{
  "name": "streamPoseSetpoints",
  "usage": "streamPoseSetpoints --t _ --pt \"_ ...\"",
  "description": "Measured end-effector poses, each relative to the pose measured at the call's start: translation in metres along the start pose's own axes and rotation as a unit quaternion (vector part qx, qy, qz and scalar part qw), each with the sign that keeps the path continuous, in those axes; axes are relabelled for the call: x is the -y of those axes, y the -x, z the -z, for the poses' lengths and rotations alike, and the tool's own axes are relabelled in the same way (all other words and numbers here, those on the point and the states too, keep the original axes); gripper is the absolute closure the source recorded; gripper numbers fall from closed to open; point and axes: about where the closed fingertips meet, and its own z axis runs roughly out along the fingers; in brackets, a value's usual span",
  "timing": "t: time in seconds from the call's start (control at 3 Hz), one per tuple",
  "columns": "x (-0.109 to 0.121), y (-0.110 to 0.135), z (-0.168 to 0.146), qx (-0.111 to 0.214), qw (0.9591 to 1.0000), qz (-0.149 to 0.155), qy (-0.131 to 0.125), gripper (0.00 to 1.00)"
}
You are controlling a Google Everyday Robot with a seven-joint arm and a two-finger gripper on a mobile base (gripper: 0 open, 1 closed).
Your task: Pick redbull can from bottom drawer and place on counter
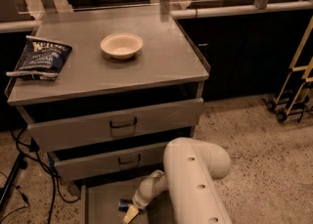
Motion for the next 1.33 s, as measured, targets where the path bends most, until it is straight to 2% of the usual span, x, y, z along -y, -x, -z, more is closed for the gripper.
streamPoseSetpoints --t 0.33,1.33 --pt "0.0002 0.0000 -0.0002 0.000 1.0000 0.000 0.000 0.19" --pt "0.0001 0.0000 -0.0003 0.000 1.0000 0.000 0.000 0.89"
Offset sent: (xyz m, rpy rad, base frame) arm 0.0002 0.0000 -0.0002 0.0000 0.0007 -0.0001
